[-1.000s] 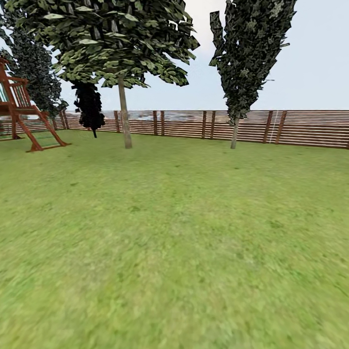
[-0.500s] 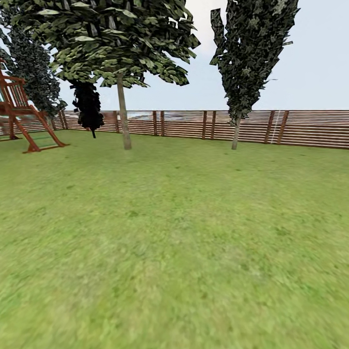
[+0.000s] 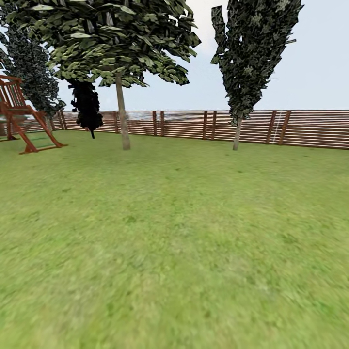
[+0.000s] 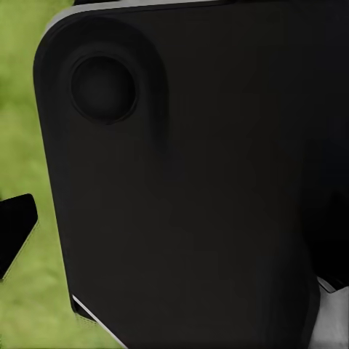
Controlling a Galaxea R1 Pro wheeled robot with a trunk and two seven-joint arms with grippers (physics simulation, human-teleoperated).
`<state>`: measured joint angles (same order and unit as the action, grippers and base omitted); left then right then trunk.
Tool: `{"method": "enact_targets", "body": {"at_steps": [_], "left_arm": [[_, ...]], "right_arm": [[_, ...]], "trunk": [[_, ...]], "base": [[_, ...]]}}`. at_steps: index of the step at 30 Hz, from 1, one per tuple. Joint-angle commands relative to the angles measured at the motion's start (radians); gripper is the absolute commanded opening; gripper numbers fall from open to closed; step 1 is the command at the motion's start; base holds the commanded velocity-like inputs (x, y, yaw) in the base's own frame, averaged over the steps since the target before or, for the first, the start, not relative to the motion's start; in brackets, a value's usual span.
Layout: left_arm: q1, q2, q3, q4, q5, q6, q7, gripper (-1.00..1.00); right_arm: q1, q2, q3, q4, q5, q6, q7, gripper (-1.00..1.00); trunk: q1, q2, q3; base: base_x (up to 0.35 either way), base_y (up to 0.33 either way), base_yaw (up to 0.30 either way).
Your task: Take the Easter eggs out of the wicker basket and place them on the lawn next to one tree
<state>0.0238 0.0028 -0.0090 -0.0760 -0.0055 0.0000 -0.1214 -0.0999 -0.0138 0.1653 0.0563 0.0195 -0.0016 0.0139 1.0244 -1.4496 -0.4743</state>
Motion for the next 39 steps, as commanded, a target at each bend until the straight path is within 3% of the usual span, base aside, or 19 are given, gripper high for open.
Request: {"method": "enact_targets", "body": {"at_steps": [1, 15, 39], "left_arm": [[0.001, 0.000, -0.001, -0.002, -0.001, 0.000, -0.003, 1.00], [0.001, 0.000, -0.001, -0.002, -0.001, 0.000, -0.003, 1.00], [0.001, 0.000, -0.001, -0.002, -0.001, 0.000, -0.003, 1.00]], "right_arm": [[-0.001, 0.000, 0.005, 0.002, 0.002, 0.000, 0.001, 1.00], [-0.001, 0.000, 0.005, 0.002, 0.002, 0.000, 0.001, 1.00], [-0.001, 0.000, 0.005, 0.002, 0.002, 0.000, 0.001, 1.00]], "trunk": [[0.001, 0.000, -0.001], [0.001, 0.000, -0.005], [0.001, 0.000, -0.006]], "base": [[0.335, 0.000, 0.000], [0.334, 0.000, 0.165], [0.335, 0.000, 0.006]]}}
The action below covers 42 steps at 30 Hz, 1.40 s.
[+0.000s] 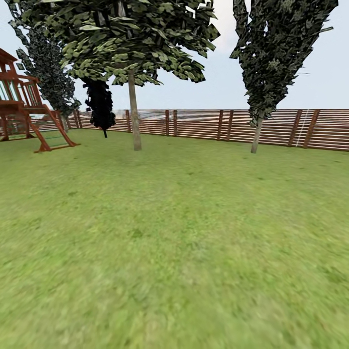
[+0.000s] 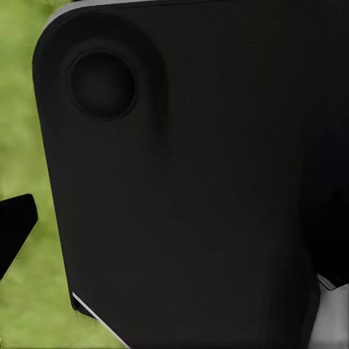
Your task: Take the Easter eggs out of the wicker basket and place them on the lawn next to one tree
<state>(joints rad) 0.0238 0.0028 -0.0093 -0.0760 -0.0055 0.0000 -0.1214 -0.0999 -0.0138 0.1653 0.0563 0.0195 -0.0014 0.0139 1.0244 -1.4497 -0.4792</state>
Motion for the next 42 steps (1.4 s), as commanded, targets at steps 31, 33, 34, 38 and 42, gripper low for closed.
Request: {"method": "enact_targets", "body": {"at_steps": [31, 33, 34, 38, 42], "left_arm": [[0.001, 0.000, -0.001, -0.002, -0.001, 0.000, -0.003, 1.00], [0.001, 0.000, -0.001, -0.002, -0.001, 0.000, -0.003, 1.00], [0.001, 0.000, -0.001, -0.002, -0.001, 0.000, -0.003, 1.00], [0.001, 0.000, -0.001, -0.002, -0.001, 0.000, -0.003, 1.00], [0.001, 0.000, -0.001, -0.002, -0.001, 0.000, -0.003, 1.00]], "right_arm": [[-0.001, 0.000, 0.005, 0.002, 0.002, 0.000, 0.001, 1.00], [-0.001, 0.000, 0.005, 0.002, 0.002, 0.000, 0.001, 1.00], [-0.001, 0.000, 0.005, 0.002, 0.002, 0.000, 0.001, 1.00], [-0.001, 0.000, 0.005, 0.002, 0.002, 0.000, 0.001, 1.00], [-0.001, 0.000, 0.005, 0.002, 0.002, 0.000, 0.001, 1.00]], "trunk": [[0.001, 0.000, -0.004], [0.001, 0.000, -0.004], [0.001, 0.000, -0.004], [0.001, 0.000, -0.004], [0.001, 0.000, -0.004]], "base": [[0.335, 0.000, 0.056], [0.335, 0.000, 0.000], [0.335, 0.000, 0.000], [0.335, 0.000, 0.000], [0.335, 0.000, 0.000]]}}
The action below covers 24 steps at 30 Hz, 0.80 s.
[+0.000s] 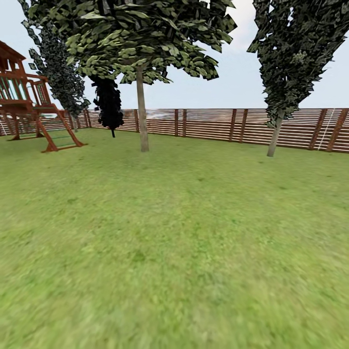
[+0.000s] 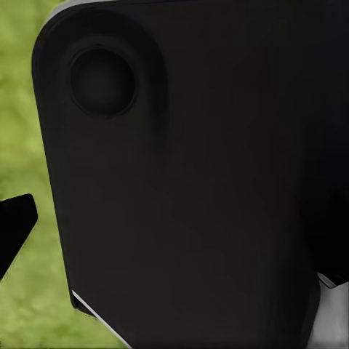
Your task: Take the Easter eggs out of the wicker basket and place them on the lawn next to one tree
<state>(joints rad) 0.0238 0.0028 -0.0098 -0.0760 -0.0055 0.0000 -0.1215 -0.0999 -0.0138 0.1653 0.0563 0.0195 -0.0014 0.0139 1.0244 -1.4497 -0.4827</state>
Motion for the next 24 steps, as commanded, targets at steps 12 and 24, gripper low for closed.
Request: {"method": "enact_targets", "body": {"at_steps": [12, 24], "left_arm": [[0.001, 0.000, -0.001, -0.002, -0.001, 0.000, -0.003, 1.00], [0.001, 0.000, -0.001, -0.002, -0.001, 0.000, -0.003, 1.00]], "right_arm": [[-0.001, 0.000, 0.005, 0.002, 0.002, 0.000, 0.001, 1.00], [-0.001, 0.000, 0.005, 0.002, 0.002, 0.000, 0.001, 1.00]], "trunk": [[0.001, 0.000, -0.001], [0.001, 0.000, -0.001]], "base": [[0.335, 0.000, 0.000], [0.335, 0.000, 0.000]]}}
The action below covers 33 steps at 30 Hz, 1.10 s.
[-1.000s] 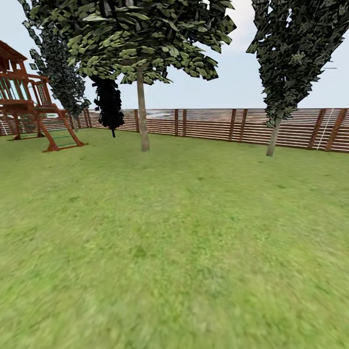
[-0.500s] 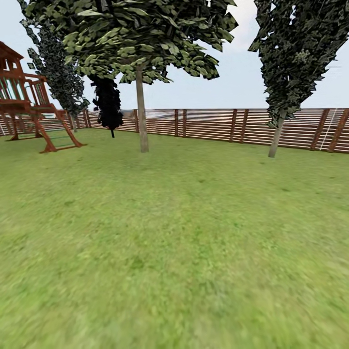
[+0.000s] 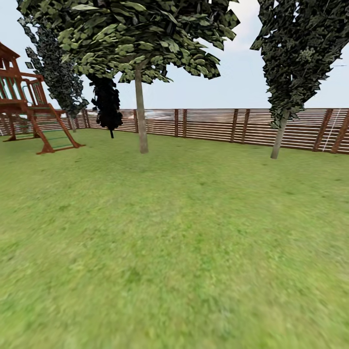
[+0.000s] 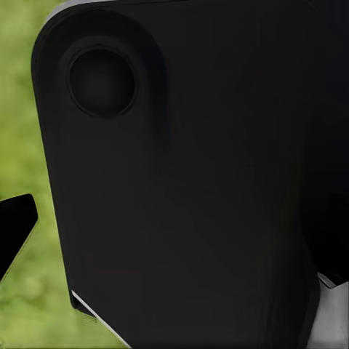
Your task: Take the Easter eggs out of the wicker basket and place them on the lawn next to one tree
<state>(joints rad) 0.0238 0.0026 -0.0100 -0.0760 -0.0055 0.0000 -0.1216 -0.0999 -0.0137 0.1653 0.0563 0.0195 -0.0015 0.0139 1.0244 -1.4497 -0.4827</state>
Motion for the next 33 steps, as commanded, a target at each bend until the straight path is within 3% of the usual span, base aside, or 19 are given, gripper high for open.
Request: {"method": "enact_targets", "body": {"at_steps": [1, 20, 33], "left_arm": [[0.001, 0.000, -0.001, -0.002, -0.001, 0.000, -0.003, 1.00], [0.001, 0.001, -0.001, -0.002, -0.001, 0.000, -0.003, 1.00], [0.001, 0.001, -0.001, -0.002, -0.001, 0.000, -0.003, 1.00]], "right_arm": [[-0.001, 0.000, 0.005, 0.002, 0.002, 0.000, 0.001, 1.00], [-0.001, 0.000, 0.005, 0.002, 0.002, 0.000, 0.001, 1.00], [-0.001, 0.000, 0.005, 0.002, 0.002, 0.000, 0.001, 1.00]], "trunk": [[0.001, 0.000, -0.001], [0.001, 0.000, -0.001], [0.001, 0.000, -0.001]], "base": [[0.335, 0.000, 0.000], [0.335, 0.000, 0.003], [0.335, 0.000, 0.122]]}}
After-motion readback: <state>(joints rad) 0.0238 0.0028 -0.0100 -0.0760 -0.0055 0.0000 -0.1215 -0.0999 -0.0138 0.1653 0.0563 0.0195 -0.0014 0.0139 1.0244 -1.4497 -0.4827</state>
